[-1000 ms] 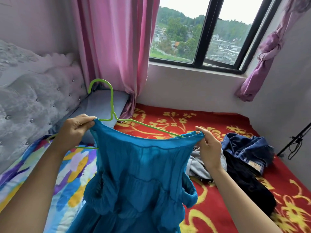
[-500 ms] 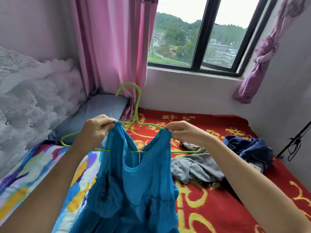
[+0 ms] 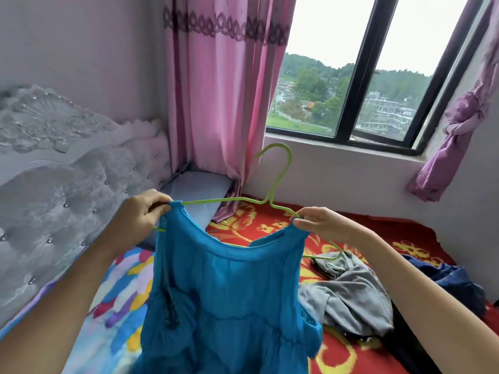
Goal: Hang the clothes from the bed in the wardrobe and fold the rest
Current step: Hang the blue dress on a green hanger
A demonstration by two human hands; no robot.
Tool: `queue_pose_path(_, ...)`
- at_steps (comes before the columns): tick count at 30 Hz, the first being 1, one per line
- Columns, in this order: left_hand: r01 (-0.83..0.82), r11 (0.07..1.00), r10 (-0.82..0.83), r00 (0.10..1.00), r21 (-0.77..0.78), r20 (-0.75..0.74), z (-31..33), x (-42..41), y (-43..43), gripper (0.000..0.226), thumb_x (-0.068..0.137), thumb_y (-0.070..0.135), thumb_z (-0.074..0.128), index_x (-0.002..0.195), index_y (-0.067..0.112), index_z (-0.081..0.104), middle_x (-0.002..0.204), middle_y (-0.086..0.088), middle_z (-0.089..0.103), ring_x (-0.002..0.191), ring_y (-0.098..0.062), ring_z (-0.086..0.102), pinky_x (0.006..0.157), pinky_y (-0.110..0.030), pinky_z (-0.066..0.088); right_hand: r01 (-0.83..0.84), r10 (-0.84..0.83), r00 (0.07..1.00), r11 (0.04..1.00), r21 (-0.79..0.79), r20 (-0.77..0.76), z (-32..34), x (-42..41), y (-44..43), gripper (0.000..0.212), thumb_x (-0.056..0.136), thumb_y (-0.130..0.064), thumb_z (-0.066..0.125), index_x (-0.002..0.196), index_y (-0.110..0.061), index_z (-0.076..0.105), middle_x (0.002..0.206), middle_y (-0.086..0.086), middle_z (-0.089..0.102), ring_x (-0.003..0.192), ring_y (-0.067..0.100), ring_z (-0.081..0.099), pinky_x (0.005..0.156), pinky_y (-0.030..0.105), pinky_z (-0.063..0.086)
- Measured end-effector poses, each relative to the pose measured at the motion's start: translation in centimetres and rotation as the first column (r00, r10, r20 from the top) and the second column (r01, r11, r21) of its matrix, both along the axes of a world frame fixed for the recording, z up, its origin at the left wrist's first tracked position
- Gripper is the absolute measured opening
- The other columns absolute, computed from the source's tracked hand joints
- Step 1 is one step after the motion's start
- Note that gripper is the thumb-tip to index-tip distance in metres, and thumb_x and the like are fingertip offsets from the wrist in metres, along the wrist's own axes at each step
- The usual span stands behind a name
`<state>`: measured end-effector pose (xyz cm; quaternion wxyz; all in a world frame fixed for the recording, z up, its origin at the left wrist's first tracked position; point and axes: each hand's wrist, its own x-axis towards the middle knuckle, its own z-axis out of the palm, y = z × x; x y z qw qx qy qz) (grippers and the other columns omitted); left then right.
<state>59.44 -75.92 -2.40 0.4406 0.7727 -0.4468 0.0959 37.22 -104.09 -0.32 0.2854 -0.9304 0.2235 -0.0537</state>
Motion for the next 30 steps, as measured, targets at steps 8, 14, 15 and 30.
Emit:
queue_pose_path(8,-0.289,0.955,0.296,0.93,-0.067,0.219,2.8,-1.7,6.3,0.015,0.083,-0.013,0.058,0.089,-0.002,0.066,0.077,-0.008,0.058,0.074,-0.024,0.052,0.066,0.003,0.031,-0.248,0.277,0.954,0.946,-0.208,0.12,1.3,5.9,3.9,0.021,0.087,-0.009,0.06,0.073,-0.022,0.051,0.062,-0.005,0.047,0.053,0.003,0.037,0.056,0.021,0.035)
queue_pose_path(14,-0.449,0.889,0.458,0.877,-0.09,0.145,2.2,-5.3,12.8,0.021,0.085,-0.011,0.056,0.088,0.01,0.062,0.077,0.009,0.055,0.072,0.011,0.051,0.066,0.001,0.032,-0.447,0.455,0.888,0.888,-0.109,0.067,2.4,7.4,6.0,0.015,0.089,-0.006,0.059,0.077,-0.001,0.067,0.061,-0.014,0.056,0.056,-0.003,0.047,0.061,0.013,0.039)
queue_pose_path(15,-0.49,0.867,0.497,0.859,-0.086,0.121,2.0,-6.1,13.8,0.017,0.086,-0.009,0.056,0.089,0.006,0.063,0.076,0.005,0.056,0.073,0.011,0.051,0.065,0.0,0.032,-0.481,0.484,0.87,0.875,-0.06,0.096,2.6,8.0,7.5,0.018,0.09,-0.008,0.058,0.08,0.004,0.067,0.063,-0.008,0.059,0.062,0.004,0.051,0.066,0.022,0.043)
queue_pose_path(30,-0.953,0.283,0.959,0.28,-0.107,0.044,3.0,-29.4,34.1,0.016,0.083,-0.007,0.062,0.097,-0.001,0.067,0.078,0.012,0.056,0.064,0.018,0.051,0.064,0.0,0.035,-0.942,0.838,0.331,0.322,0.098,0.433,5.1,8.7,31.2,0.016,0.09,-0.005,0.057,0.082,0.008,0.062,0.044,-0.009,0.047,0.036,0.004,0.036,0.042,0.016,0.031)
